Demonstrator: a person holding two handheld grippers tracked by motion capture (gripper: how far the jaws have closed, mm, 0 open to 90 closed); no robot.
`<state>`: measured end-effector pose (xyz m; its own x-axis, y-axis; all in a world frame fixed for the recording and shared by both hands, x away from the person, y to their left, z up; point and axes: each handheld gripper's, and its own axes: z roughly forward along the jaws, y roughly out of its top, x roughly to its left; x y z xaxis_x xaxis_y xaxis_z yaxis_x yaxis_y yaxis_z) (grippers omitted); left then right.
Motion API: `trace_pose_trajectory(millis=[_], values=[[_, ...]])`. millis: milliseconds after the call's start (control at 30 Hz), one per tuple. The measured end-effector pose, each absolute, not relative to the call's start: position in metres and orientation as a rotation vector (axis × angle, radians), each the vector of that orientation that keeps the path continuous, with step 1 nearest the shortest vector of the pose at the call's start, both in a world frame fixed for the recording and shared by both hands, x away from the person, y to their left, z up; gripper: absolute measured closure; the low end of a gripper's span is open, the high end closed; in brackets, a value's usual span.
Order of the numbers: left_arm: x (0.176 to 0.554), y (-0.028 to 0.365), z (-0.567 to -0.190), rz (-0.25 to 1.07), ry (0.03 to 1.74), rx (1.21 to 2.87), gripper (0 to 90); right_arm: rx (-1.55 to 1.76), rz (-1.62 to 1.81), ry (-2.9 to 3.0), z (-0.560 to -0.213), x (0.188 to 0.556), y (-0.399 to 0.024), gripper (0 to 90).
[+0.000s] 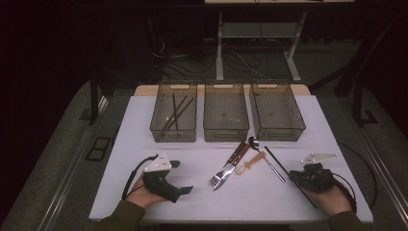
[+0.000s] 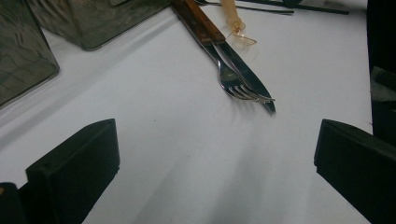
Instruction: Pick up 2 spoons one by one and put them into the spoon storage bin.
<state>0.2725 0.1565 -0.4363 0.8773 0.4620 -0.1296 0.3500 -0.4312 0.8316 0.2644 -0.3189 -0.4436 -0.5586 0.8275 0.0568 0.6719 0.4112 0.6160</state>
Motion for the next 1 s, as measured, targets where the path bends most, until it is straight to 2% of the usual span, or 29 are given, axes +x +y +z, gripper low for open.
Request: trace_pose_trajectory(millis=[433, 1000], values=[[0.2722, 0.1560, -0.4365, 0.143, 0.585, 2.067, 0.0, 1.341, 0.865, 2.402, -0.4430, 0.2651, -0.3184, 85.3], [0.2721, 0.1556, -0.4366, 0.142, 0.580, 2.073, 0.0, 1.344, 0.899, 2.392, -0.4344, 0.2650, -0.3242, 85.6]])
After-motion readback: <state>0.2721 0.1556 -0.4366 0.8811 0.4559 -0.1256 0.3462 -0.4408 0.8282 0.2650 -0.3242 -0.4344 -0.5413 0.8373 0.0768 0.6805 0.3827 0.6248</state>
